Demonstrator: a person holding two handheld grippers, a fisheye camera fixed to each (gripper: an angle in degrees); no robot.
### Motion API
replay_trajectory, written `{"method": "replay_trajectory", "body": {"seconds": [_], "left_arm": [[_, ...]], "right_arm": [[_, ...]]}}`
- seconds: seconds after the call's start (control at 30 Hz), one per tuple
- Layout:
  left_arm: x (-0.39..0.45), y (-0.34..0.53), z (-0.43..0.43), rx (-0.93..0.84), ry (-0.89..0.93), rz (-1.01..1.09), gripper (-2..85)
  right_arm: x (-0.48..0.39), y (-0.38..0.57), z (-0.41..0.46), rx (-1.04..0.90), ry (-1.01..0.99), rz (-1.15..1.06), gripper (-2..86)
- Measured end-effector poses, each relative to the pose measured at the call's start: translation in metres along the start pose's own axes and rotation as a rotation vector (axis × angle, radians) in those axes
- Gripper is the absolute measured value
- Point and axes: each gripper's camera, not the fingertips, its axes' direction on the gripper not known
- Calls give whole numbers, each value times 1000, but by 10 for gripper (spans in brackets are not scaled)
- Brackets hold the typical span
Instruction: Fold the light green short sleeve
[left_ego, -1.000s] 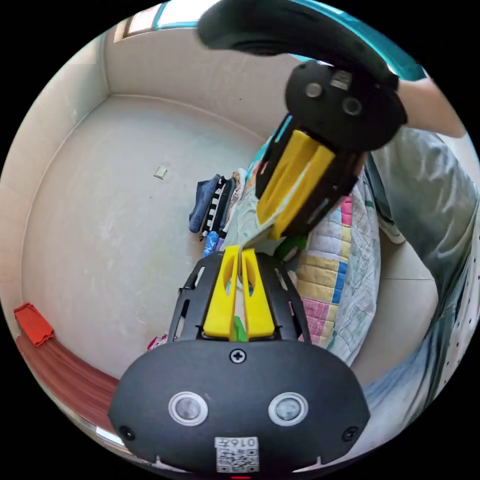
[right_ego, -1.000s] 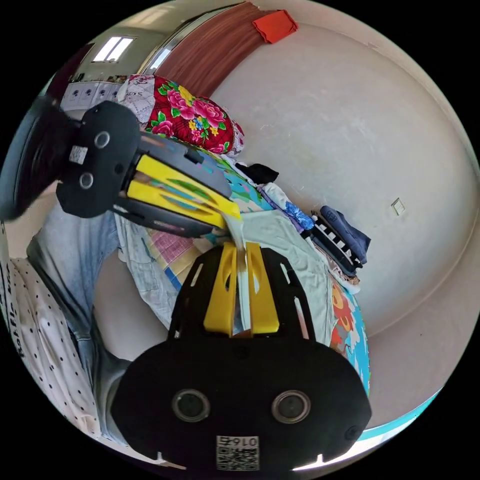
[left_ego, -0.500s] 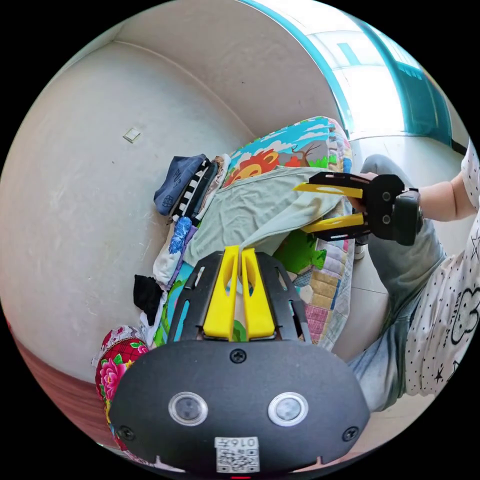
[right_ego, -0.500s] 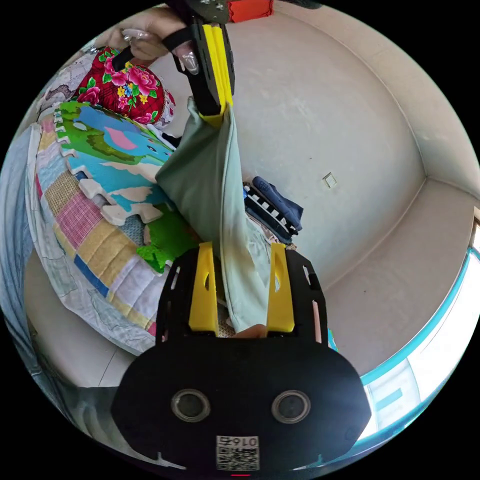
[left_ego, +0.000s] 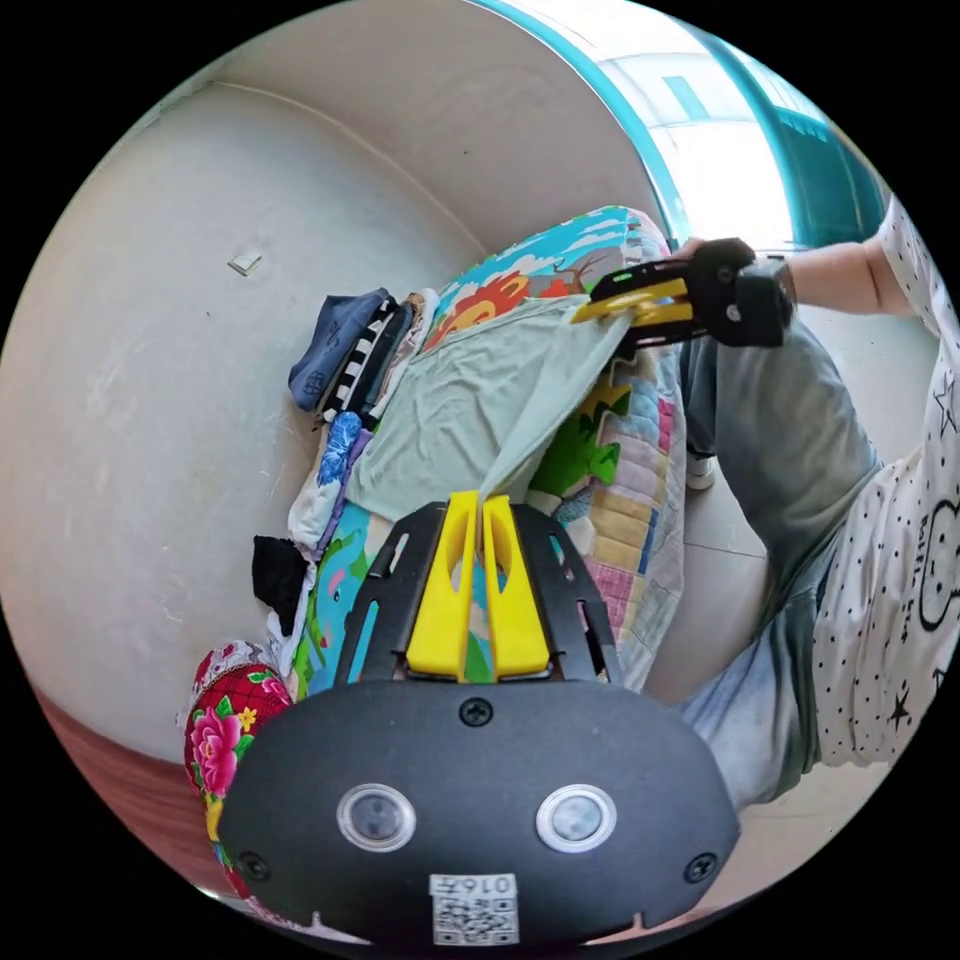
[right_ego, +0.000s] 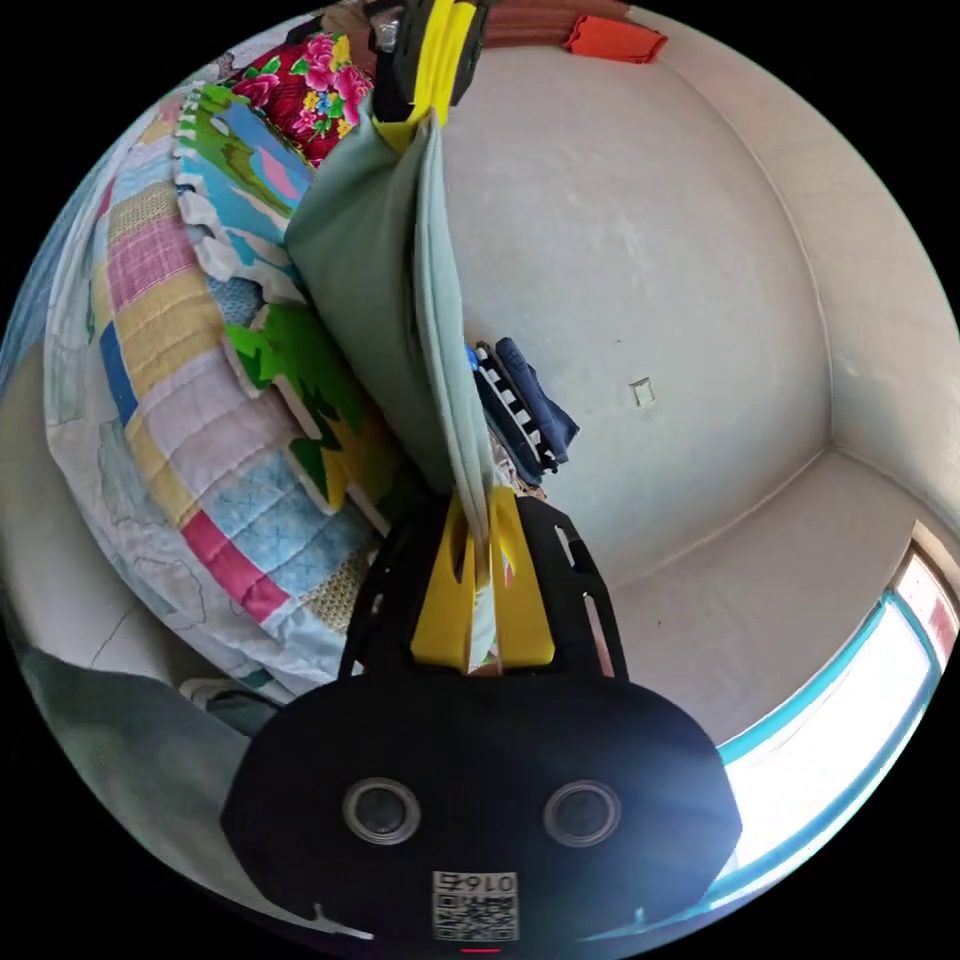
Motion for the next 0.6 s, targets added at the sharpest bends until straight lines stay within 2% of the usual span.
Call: {"method": "replay_trajectory", "body": {"seconds": [0.27, 0.47, 0.6], "left_arm": [[-20, -6, 16, -67, 151, 126, -10], [-38, -20, 21, -123, 272, 228, -10], [-56, -30, 21, -148, 400, 279, -10]], "right_arm": [[19, -63, 89, -37, -360, -285, 6], [-1, -111, 156, -91, -537, -510, 4], [-14, -138, 196, -120, -620, -571, 4]]}}
